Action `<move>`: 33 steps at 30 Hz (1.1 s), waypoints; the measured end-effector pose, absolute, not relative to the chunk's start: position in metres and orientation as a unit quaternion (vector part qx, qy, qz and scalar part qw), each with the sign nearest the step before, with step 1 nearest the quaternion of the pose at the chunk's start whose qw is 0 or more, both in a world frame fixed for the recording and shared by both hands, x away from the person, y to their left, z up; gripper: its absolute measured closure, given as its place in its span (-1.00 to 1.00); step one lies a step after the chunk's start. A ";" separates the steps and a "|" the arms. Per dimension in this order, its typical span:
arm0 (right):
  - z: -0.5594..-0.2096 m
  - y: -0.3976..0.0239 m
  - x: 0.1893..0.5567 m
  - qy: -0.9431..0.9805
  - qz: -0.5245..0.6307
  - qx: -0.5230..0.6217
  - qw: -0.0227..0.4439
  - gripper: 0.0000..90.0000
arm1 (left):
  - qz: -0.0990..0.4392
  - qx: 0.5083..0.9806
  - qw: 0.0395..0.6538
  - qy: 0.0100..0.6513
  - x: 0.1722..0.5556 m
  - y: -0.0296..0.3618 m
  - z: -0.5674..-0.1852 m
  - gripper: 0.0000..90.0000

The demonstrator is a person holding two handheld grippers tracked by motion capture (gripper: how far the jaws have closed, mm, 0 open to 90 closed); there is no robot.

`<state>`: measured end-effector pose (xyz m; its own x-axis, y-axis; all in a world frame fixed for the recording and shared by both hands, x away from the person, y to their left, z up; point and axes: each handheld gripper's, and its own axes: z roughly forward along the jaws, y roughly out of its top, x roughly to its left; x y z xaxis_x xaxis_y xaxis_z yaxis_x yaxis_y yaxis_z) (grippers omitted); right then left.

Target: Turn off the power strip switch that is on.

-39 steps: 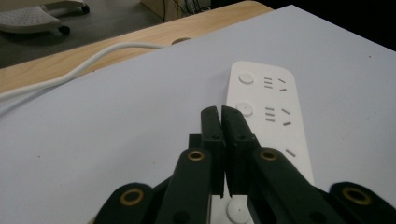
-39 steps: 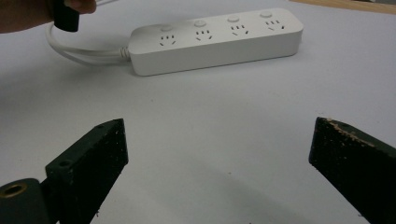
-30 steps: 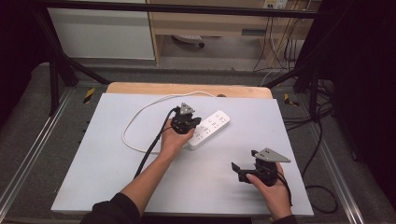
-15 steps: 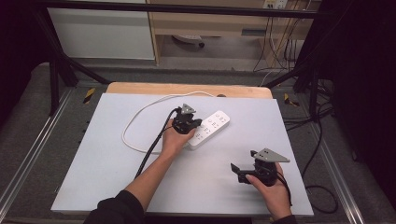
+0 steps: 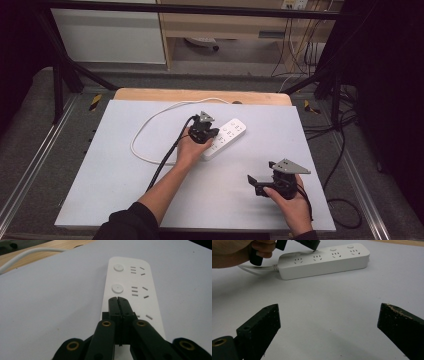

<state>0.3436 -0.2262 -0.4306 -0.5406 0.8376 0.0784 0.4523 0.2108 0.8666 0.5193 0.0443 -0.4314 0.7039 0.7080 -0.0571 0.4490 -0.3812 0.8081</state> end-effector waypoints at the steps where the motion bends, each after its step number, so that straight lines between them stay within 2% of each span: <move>1: -0.431 -0.226 0.344 0.749 0.458 0.431 0.211 -0.88 | 0.153 0.817 0.427 0.355 0.520 0.045 -0.431 1.00; 33: -0.432 -0.227 0.345 0.750 0.454 0.434 0.210 -0.88 | 0.156 0.820 0.429 0.346 0.520 0.042 -0.435 1.00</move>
<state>0.3445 -0.2273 -0.4323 -0.5354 0.8410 0.0783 0.4595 0.2123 0.8624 0.5201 0.0416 -0.4350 0.7122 0.7008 -0.0411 0.4337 -0.3932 0.8108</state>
